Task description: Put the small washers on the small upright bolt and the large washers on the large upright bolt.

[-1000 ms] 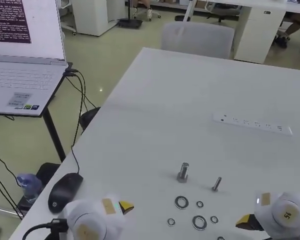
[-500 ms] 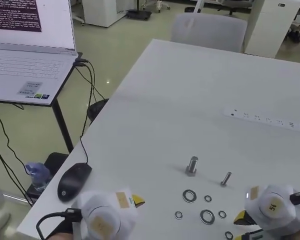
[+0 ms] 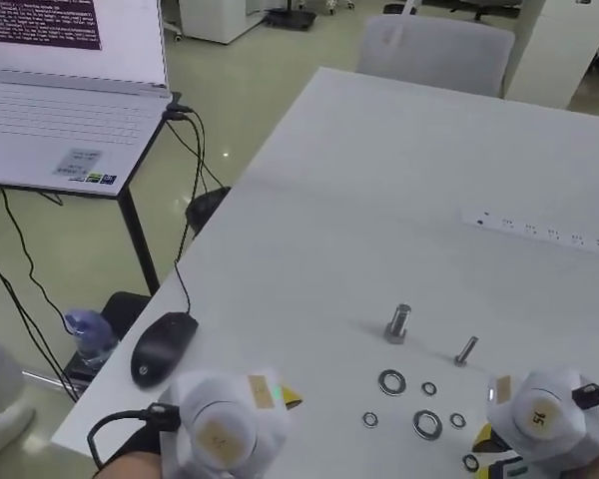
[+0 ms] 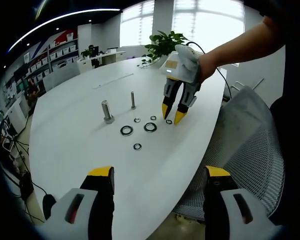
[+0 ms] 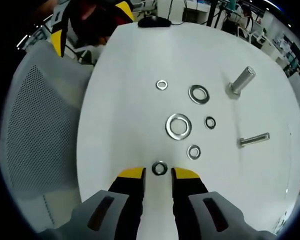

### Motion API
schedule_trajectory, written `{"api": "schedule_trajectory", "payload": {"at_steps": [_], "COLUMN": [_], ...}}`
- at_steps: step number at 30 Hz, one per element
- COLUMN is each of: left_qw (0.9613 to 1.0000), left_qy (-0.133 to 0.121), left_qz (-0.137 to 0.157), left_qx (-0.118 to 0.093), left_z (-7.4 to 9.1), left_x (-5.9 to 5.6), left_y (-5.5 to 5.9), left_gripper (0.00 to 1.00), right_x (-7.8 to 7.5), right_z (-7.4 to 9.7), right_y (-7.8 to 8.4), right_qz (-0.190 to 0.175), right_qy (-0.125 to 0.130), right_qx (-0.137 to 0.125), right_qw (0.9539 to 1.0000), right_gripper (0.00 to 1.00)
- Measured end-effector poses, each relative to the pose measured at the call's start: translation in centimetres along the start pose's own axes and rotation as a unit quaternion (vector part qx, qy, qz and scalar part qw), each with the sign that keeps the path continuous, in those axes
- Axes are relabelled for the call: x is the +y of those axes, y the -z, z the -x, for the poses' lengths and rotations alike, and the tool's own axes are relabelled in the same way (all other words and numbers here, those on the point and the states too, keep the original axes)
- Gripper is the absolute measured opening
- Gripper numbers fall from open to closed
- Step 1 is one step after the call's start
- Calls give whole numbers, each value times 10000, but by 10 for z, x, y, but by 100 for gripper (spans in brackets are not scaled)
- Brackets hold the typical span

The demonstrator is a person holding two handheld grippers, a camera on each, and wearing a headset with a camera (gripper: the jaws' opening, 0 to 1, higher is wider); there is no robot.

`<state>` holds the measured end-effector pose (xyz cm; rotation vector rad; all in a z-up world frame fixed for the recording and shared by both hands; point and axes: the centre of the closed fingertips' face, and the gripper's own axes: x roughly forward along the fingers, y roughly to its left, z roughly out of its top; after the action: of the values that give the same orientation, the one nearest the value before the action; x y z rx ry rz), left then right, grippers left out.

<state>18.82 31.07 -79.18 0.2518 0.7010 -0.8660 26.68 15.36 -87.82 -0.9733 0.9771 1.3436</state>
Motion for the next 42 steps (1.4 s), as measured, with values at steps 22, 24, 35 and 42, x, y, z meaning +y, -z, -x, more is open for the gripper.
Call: {"api": "schedule_trajectory", "payload": {"at_steps": [22,24,35,42], "left_qw": [10000,10000,10000,10000], "left_qy": [18,15,-6,-12], "left_qz": [-35,-29,-17,-1], "left_qx": [22,10,22,52], "left_z": [2,2,3,4], "left_x": [-3,-3,-3,-3], "left_y": [1,0,1,4], "left_gripper": [67,67,65,63], "right_x": [-2,-2,-2,-2], "right_z": [-1,-1,-1,-1], "right_y": [0,0,1,0], "right_qz": [190,260,372,244], "right_qy": [36,50,37,78], "right_qx": [449,534,401,381], "right_qw": [9988,9982,9985,9989], "right_gripper": [18,18,14,14]}}
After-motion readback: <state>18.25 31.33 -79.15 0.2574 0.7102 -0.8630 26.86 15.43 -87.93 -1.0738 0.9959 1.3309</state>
